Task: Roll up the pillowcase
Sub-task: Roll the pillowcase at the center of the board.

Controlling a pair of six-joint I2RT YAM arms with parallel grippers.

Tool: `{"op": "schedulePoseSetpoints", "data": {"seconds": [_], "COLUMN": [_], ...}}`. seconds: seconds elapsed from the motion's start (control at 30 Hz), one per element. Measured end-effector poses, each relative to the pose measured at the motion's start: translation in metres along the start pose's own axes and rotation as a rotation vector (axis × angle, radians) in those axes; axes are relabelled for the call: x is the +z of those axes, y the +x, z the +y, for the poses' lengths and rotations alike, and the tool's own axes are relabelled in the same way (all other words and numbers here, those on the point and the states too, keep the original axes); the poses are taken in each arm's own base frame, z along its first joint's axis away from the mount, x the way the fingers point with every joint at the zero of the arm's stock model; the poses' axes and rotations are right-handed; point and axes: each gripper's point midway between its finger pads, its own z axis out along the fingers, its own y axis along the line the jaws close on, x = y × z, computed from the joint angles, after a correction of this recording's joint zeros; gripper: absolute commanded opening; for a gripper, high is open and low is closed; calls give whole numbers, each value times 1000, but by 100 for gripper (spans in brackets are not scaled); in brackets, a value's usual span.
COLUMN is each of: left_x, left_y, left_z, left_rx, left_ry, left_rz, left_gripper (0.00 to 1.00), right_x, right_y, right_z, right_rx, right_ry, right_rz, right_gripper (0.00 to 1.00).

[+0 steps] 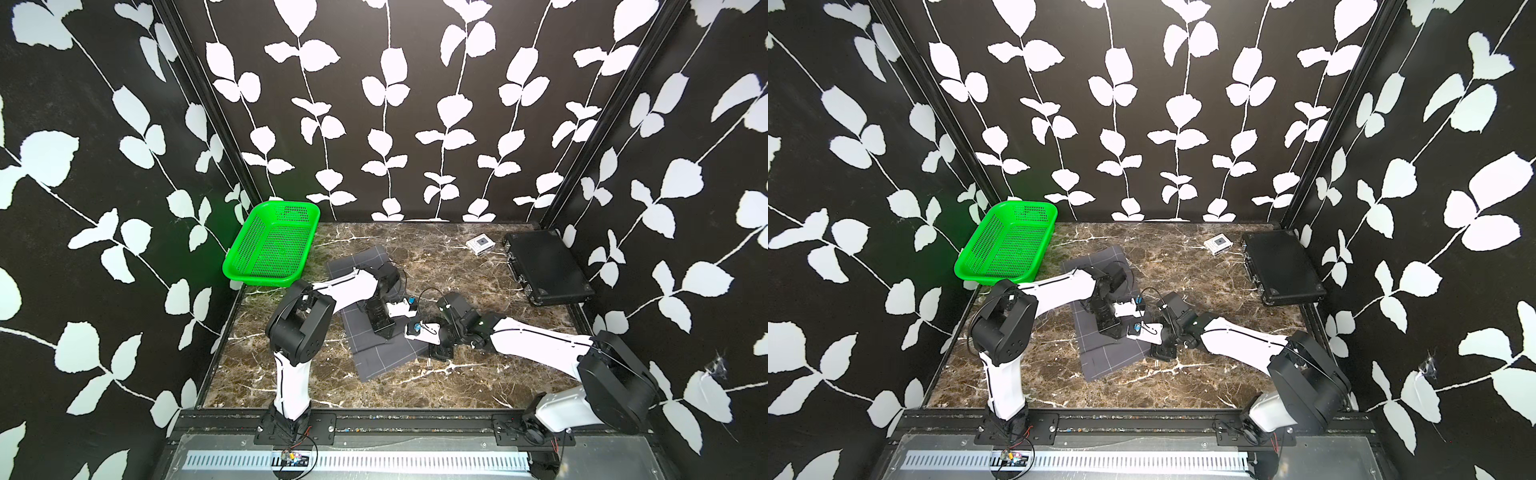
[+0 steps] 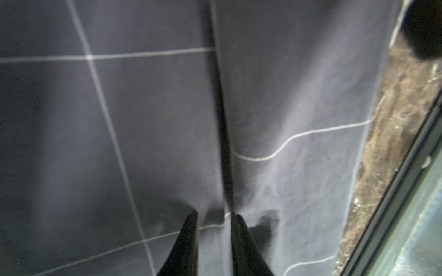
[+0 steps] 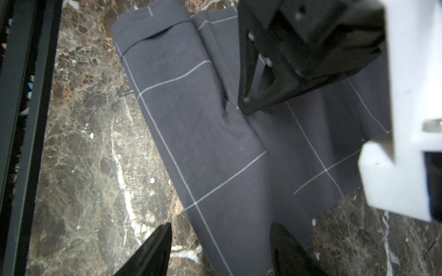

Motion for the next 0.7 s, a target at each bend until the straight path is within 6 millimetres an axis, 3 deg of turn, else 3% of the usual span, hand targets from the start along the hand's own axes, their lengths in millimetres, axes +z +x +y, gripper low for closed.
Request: {"op": "schedulePoseSetpoints", "data": {"seconds": [0.17,0.3,0.5,0.6,0.7], "left_x": [-5,-31,-64,-62,-47], "left_y": [6,14,30,37,52], "left_z": [10,17,-3,-17,-29], "left_rx": [-59,-190,-372,-434,-469], "left_ry": [-50,-118,-179,-176,-159], "left_rz": [15,-41,-182,-235,-230], "left_gripper": [31,38,41,41,43], "right_x": [9,12,9,12,19], "right_y": [0,-3,-22,-25,-18], "right_z": [-1,-3,-11,-20,-33], "right_rx": [-11,6,9,12,39], "right_ry": [-30,-34,-28,-14,12], "right_rz": [8,-6,-72,-74,-49], "right_gripper": [66,64,64,61,56]}}
